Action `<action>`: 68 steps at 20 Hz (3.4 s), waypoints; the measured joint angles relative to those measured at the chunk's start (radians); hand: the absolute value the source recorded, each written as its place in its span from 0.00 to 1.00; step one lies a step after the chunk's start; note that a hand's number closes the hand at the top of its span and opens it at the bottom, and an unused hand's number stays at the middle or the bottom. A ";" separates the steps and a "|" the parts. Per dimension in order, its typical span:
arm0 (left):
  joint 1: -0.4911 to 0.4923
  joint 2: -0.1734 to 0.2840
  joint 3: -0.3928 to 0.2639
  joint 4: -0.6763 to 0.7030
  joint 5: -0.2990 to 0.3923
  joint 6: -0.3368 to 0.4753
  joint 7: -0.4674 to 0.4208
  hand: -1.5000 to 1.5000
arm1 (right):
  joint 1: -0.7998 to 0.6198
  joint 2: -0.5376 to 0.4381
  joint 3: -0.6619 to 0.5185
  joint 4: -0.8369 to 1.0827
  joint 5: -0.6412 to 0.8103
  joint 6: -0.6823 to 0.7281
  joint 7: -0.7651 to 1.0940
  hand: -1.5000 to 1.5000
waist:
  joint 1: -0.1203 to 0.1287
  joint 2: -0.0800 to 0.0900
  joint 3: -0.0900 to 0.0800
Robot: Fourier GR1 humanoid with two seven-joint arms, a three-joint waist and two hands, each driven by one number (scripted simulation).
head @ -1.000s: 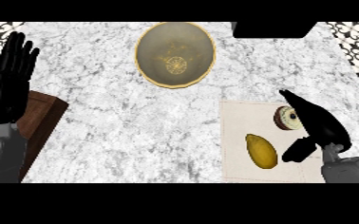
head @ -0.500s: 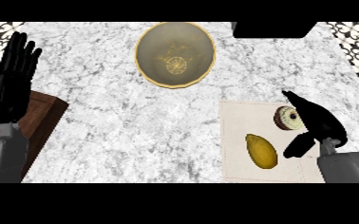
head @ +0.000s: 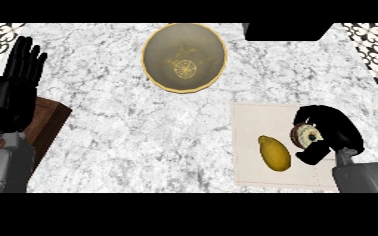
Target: Pick the cupcake from the placemat and place it in the bowl
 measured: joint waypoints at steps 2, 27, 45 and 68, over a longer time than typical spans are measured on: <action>0.013 0.003 0.008 -0.013 0.009 -0.014 0.002 0.50 | -0.016 0.002 -0.010 0.015 0.016 -0.006 -0.016 1.00 | 0.001 0.000 0.000; 0.014 0.001 0.019 -0.002 -0.004 -0.008 0.003 0.50 | 0.442 0.030 -0.049 -0.934 0.184 0.123 0.553 1.00 | -0.015 -0.001 0.002; -0.020 -0.004 0.006 0.029 -0.008 -0.020 -0.010 0.50 | -0.415 0.327 0.070 -0.812 0.150 0.234 0.757 1.00 | 0.017 0.001 0.001; -0.029 -0.021 -0.005 0.035 -0.014 -0.020 -0.019 0.50 | -0.880 0.377 0.109 0.253 0.027 -0.148 0.748 1.00 | 0.034 0.011 0.004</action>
